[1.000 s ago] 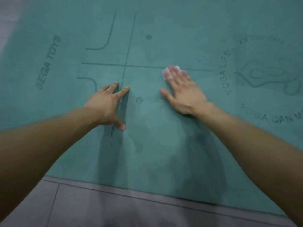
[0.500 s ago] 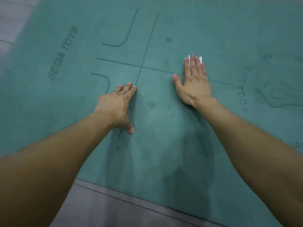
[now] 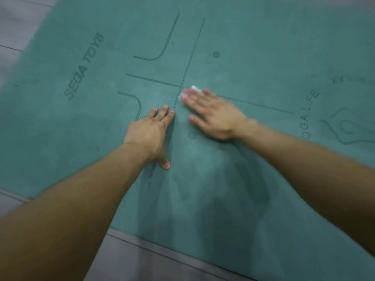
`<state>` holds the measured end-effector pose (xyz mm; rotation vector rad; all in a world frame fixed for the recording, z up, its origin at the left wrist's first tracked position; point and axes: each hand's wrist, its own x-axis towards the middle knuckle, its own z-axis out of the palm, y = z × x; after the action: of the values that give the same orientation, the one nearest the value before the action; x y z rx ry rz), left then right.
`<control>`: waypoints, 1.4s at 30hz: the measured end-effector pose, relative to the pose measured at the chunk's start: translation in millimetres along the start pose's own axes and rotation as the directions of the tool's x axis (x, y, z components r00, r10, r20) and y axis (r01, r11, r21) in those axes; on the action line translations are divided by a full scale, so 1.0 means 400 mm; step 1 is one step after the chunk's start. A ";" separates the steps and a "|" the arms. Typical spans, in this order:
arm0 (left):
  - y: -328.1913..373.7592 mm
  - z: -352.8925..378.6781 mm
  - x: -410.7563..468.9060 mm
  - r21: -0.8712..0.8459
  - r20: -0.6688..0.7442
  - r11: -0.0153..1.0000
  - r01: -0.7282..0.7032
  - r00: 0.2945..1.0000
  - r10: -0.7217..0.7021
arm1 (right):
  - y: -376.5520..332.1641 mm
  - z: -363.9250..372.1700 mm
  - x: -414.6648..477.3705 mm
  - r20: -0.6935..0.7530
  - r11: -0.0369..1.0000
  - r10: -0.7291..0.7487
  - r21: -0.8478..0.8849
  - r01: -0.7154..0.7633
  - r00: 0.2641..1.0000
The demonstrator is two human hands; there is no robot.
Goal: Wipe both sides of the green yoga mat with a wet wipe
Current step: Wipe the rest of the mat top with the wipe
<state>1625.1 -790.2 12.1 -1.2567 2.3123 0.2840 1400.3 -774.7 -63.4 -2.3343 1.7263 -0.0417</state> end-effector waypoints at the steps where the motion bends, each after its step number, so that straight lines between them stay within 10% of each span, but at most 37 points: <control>1: 0.001 -0.001 -0.003 -0.001 -0.001 1.000 0.006 1.000 -0.006 | 0.062 -0.020 0.004 -0.036 0.992 0.124 -0.009 -0.124 0.992; 3: 0.004 0.001 -0.006 0.002 0.002 1.000 0.023 1.000 -0.023 | 0.149 -0.050 0.001 -0.082 0.844 0.537 0.053 -0.534 0.840; 5: 0.002 0.002 -0.001 0.003 -0.005 1.000 0.011 1.000 -0.011 | 0.078 -0.033 0.002 -0.112 0.779 0.626 0.108 -0.617 0.771; 7: 0.000 -0.001 -0.004 0.003 -0.001 1.000 0.008 1.000 -0.008 | -0.070 0.010 -0.018 -0.083 0.957 0.286 0.077 -0.280 0.955; 10: 0.001 -0.001 -0.006 0.018 0.016 1.000 0.013 1.000 -0.014 | -0.067 0.023 -0.097 -0.025 0.999 -0.048 -0.012 0.047 0.999; 15: 0.006 0.001 -0.001 0.041 0.016 0.999 0.010 1.000 -0.011 | 0.153 -0.020 -0.154 -0.118 0.735 0.678 0.130 -0.666 0.726; 19: 0.018 0.003 0.006 0.049 0.033 0.998 0.026 0.999 -0.027 | -0.172 0.054 -0.195 -0.086 0.965 0.245 0.121 -0.234 0.966; 22: 0.011 0.020 0.018 0.014 0.044 1.000 0.014 0.999 -0.014 | -0.164 0.070 -0.299 -0.071 1.000 0.019 0.007 -0.019 0.997; 28: 0.010 0.022 -0.017 -0.047 -0.031 0.999 0.017 0.999 -0.019 | 0.130 -0.002 -0.330 -0.118 0.689 0.725 0.144 -0.710 0.679; 32: 0.073 0.038 -0.093 -0.056 -0.096 0.998 -0.010 0.995 0.004 | -0.178 0.088 -0.370 -0.058 0.983 0.172 0.072 -0.168 0.983; 34: 0.129 0.056 -0.136 -0.096 -0.047 0.995 -0.037 0.998 0.033 | -0.151 0.086 -0.420 -0.054 1.000 0.014 0.015 -0.013 0.998; 40: 0.238 0.093 -0.179 0.000 0.029 1.000 0.016 0.999 -0.016 | 0.161 0.006 -0.438 -0.095 0.700 0.714 0.129 -0.702 0.694; 42: 0.236 0.086 -0.183 0.015 0.032 1.000 0.023 0.999 -0.023 | 0.016 0.040 -0.405 -0.113 0.805 0.592 0.141 -0.577 0.798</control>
<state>1591.1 -670.7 15.2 -1.2619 2.2671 0.2769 1348.0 -620.4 -61.2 -1.6645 2.3887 -0.1958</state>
